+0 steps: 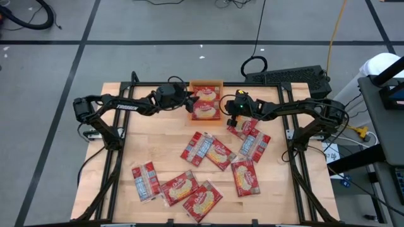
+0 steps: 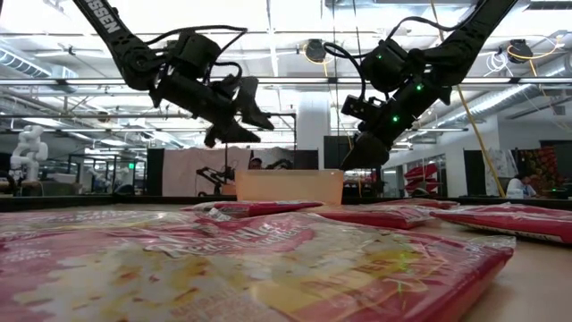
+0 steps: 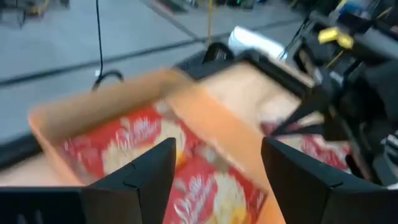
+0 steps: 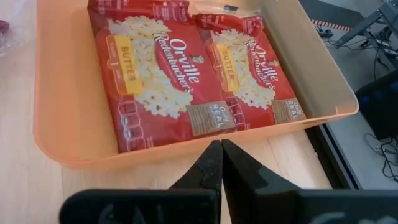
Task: Sort popcorn bags into baskets
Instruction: Put the red popcorn bag into the orange bin
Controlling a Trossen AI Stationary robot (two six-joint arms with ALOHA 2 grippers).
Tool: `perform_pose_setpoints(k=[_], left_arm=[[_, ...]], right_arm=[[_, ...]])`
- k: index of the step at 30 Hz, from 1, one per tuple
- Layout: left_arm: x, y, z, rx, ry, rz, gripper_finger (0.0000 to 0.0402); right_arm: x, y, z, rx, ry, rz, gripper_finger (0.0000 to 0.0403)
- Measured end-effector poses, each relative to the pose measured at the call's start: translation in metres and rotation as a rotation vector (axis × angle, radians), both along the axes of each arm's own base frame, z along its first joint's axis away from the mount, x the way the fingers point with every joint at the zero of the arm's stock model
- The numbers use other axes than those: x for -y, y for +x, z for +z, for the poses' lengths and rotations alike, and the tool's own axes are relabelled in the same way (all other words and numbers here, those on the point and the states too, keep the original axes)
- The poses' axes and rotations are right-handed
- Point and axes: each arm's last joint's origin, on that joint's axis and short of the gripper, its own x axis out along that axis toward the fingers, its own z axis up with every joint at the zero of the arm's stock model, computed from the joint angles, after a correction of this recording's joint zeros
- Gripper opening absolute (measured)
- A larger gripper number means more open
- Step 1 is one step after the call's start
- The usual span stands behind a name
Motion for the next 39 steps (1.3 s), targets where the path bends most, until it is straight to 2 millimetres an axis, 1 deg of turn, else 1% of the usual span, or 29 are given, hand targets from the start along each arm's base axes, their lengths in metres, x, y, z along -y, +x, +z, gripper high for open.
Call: perform_pose_setpoints(k=[3,5,10,15,17,20,22,25,27,28,31,33,36,39], left_arm=[[-0.003,0.003,0.007,0.007,0.025,-0.051,0.0226],[-0.001,0.006,0.009,-0.006,0.034,-0.087,0.0215],[0.008,0.008,0.003,-0.091,0.048,-0.132,0.0184],[0.019,0.011,-0.002,-0.157,0.073,-0.188,0.0154],[0.023,0.013,-0.002,-0.171,0.098,-0.192,0.0142],[0.026,0.014,-0.002,-0.192,0.135,-0.152,0.0127],[0.025,0.009,-0.001,-0.247,0.129,-0.104,0.0117],[0.022,-0.004,-0.002,-0.341,0.109,-0.026,0.0102],[0.024,-0.015,-0.003,-0.367,0.098,-0.015,0.0094],[0.027,-0.017,-0.001,-0.344,0.101,-0.015,0.009],[0.04,-0.031,-0.003,-0.33,0.078,-0.028,0.008],[0.05,-0.04,-0.007,-0.302,0.082,-0.039,0.0074],[0.061,-0.053,-0.015,-0.253,0.086,-0.052,0.0065],[0.07,-0.062,-0.025,-0.217,0.095,-0.064,0.0057]], right_arm=[[0.0,0.0,0.001,0.008,-0.003,0.0,0.0],[0.0,0.001,0.001,0.016,-0.007,0.0,0.0],[0.0,0.001,0.002,0.016,-0.009,0.001,0.0],[-0.001,-0.002,0.013,0.031,-0.045,0.017,0.0],[-0.001,-0.003,0.022,0.061,-0.06,0.016,0.0],[0.002,0.004,0.049,0.155,-0.074,0.001,0.0],[0.005,0.013,0.068,0.187,-0.055,0.015,0.0],[0.008,0.032,0.088,0.195,0.004,0.022,0.0],[0.011,0.045,0.093,0.167,0.062,0.013,0.0],[0.013,0.053,0.097,0.168,0.102,0.029,0.0],[0.021,0.075,0.096,0.154,0.197,0.067,0.0],[0.027,0.086,0.092,0.099,0.239,0.065,0.0],[0.038,0.101,0.079,0.016,0.277,0.043,0.0],[0.047,0.11,0.056,-0.091,0.337,0.037,0.0]])
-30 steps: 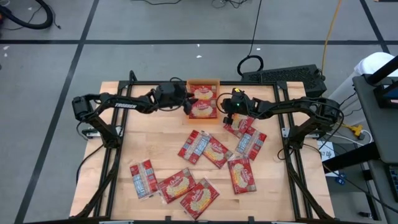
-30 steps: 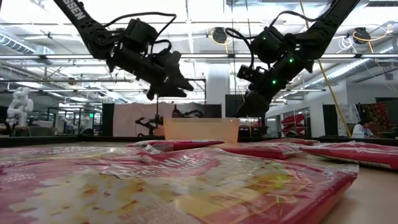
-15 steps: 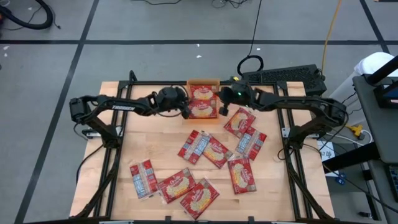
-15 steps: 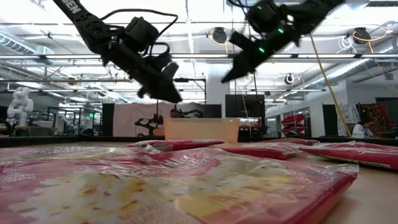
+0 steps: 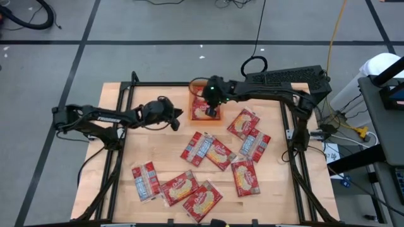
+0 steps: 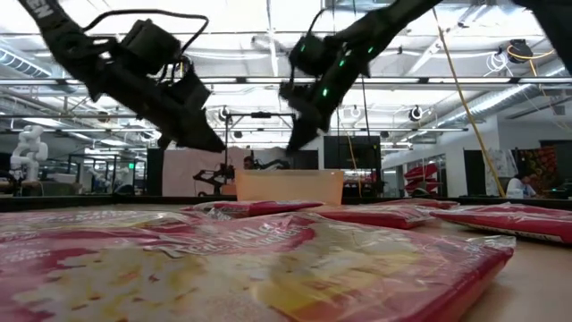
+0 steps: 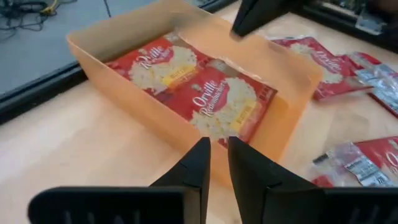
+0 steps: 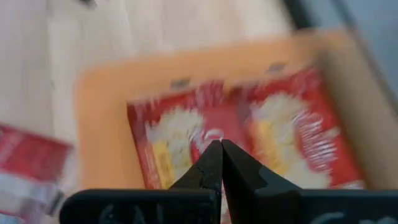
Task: Sort popcorn bags into baskets
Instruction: Put the red popcorn bag into the orange bin
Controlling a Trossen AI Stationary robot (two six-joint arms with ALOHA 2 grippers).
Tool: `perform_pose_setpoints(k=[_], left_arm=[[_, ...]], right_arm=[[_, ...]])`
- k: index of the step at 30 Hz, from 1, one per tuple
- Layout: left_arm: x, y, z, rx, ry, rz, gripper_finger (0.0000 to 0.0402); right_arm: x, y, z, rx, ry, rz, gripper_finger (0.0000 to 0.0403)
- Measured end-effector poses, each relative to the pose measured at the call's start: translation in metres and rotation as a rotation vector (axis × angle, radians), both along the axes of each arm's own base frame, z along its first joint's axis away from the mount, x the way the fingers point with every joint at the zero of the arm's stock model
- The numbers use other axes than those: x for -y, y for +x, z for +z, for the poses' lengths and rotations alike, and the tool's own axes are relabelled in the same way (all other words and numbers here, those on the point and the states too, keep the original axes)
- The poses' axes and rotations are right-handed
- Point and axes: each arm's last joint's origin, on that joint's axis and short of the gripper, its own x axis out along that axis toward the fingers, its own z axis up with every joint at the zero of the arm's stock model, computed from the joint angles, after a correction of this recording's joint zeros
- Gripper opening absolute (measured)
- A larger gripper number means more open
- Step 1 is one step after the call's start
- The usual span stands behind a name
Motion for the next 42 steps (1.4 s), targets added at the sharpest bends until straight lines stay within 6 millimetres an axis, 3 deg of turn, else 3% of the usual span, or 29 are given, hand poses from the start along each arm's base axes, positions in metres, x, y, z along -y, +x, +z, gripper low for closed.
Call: perform_pose_setpoints(k=[5,12,31,36,42], left_arm=[[0.012,-0.01,-0.012,0.054,0.019,-0.036,0.0052],[0.023,-0.01,-0.015,0.051,0.05,-0.097,0.0051],[0.028,-0.006,-0.009,0.107,0.081,-0.108,0.0051],[0.028,-0.006,-0.009,0.103,0.087,-0.111,0.0051],[0.028,-0.006,-0.009,0.101,0.093,-0.113,0.0051]], right_arm=[[0.006,0.001,-0.034,-0.149,0.059,0.012,0.0],[0.008,0.002,-0.058,-0.231,0.082,0.023,0.0],[-0.021,0.013,-0.062,-0.277,0.031,0.151,0.0],[-0.01,0.013,-0.052,-0.222,0.002,0.128,0.0],[0.003,0.002,-0.061,-0.286,0.04,0.091,0.0]])
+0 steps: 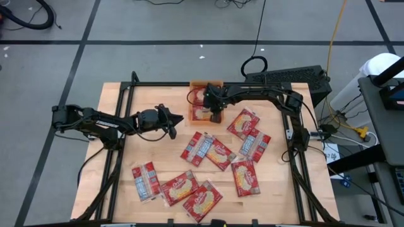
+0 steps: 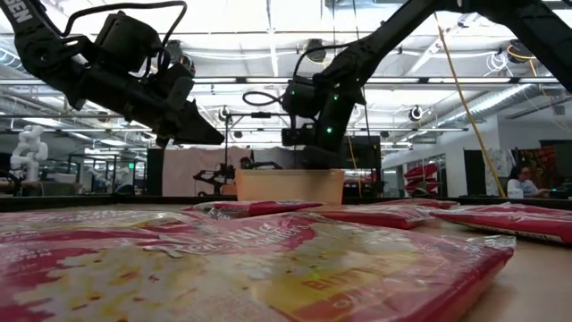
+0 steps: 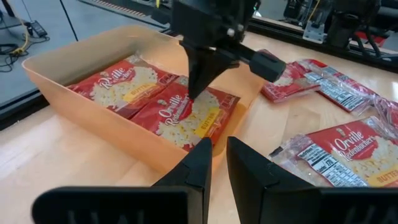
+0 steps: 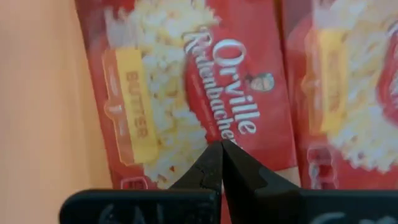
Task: Sort popcorn bags into baskets
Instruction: Put the red popcorn bag into the orange bin
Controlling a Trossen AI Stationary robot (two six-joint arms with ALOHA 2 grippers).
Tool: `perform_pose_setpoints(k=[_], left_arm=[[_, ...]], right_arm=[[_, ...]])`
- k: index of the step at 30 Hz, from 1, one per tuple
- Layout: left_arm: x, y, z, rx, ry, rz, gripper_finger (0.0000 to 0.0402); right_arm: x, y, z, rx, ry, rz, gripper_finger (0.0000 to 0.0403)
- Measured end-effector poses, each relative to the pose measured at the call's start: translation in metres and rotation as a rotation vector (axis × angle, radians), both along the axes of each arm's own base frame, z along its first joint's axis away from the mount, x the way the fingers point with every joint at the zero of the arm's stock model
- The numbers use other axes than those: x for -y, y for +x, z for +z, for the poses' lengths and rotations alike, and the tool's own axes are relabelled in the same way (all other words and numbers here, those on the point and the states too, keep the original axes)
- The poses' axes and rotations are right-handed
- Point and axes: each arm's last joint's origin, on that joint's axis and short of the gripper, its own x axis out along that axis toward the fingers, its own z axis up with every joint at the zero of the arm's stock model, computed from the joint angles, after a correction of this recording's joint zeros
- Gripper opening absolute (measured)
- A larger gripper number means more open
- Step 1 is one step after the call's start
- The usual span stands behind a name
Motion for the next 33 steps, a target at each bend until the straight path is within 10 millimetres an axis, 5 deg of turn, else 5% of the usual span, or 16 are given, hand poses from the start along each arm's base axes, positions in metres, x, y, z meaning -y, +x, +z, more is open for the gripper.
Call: perform_pose_setpoints(k=[12,20,26,33], left_arm=[[0.0,0.0,-0.001,-0.01,0.005,-0.002,0.0051],[0.014,0.001,-0.004,-0.047,-0.007,-0.076,0.0058],[0.046,0.004,-0.007,-0.063,-0.048,-0.223,0.0129],[0.084,0.006,-0.024,-0.134,-0.07,-0.276,0.023]], right_arm=[[-0.014,0.006,0.003,0.017,0.021,0.062,0.0],[-0.022,-0.005,0.061,0.138,-0.08,0.028,0.0],[-0.051,-0.024,0.096,0.227,-0.087,0.041,0.0],[-0.088,-0.055,0.098,0.402,-0.151,0.145,0.0]])
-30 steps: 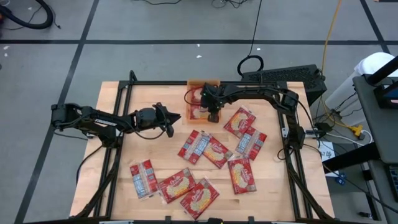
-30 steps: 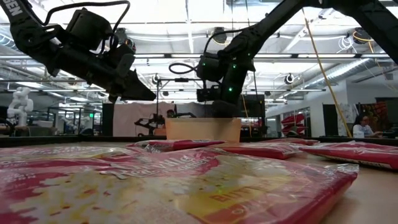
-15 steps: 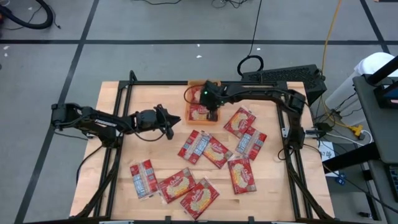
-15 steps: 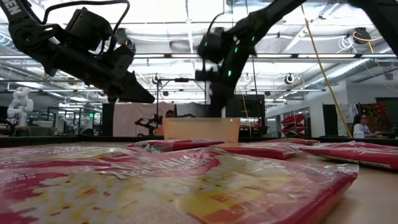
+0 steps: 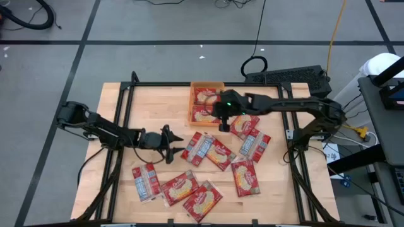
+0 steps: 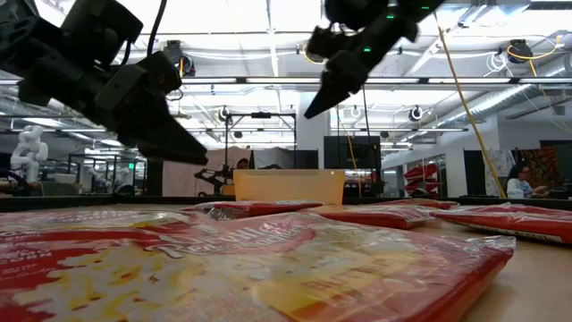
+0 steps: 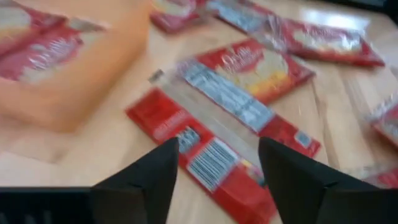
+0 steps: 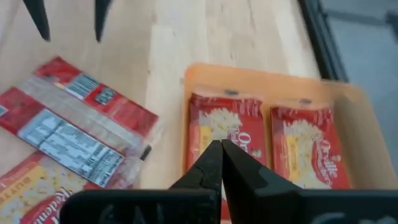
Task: Sort popcorn bags into baskets
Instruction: Put the red popcorn bag into the orange bin
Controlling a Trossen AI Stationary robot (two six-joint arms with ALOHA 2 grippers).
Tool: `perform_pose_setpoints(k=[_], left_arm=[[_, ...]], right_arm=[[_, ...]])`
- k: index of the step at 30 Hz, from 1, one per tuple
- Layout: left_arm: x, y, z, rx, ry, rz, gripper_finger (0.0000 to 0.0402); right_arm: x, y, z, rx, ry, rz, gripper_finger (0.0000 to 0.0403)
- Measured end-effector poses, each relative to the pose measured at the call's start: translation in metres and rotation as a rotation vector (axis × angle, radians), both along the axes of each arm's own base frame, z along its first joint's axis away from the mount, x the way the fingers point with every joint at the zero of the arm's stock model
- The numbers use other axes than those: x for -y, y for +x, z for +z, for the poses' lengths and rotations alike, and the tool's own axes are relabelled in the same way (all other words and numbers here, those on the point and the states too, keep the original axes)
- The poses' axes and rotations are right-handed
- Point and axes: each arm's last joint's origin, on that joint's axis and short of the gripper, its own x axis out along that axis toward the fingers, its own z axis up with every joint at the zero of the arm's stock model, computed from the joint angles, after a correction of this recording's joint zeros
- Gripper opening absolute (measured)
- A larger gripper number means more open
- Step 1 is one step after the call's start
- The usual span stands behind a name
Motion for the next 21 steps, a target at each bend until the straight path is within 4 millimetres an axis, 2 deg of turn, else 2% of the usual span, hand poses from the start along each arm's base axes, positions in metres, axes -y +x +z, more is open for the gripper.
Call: perform_pose_setpoints(k=[5,9,12,17,21], left_arm=[[0.021,0.009,-0.009,-0.044,-0.015,-0.053,0.0262],[0.04,0.017,-0.02,-0.11,0.042,-0.101,0.0266],[0.05,0.023,-0.026,-0.173,0.123,-0.066,0.0267],[0.065,0.033,-0.025,-0.252,0.284,-0.004,0.0267],[0.071,0.033,-0.023,-0.336,0.319,-0.008,0.0267]], right_arm=[[-0.021,-0.029,-0.016,0.124,-0.026,0.04,0.0],[-0.036,-0.05,-0.03,0.16,-0.005,0.059,0.0],[-0.047,-0.06,-0.042,0.171,0.027,0.068,0.0],[-0.06,-0.065,-0.057,0.165,0.067,0.091,0.0],[-0.066,-0.066,-0.062,0.156,0.078,0.104,0.0]])
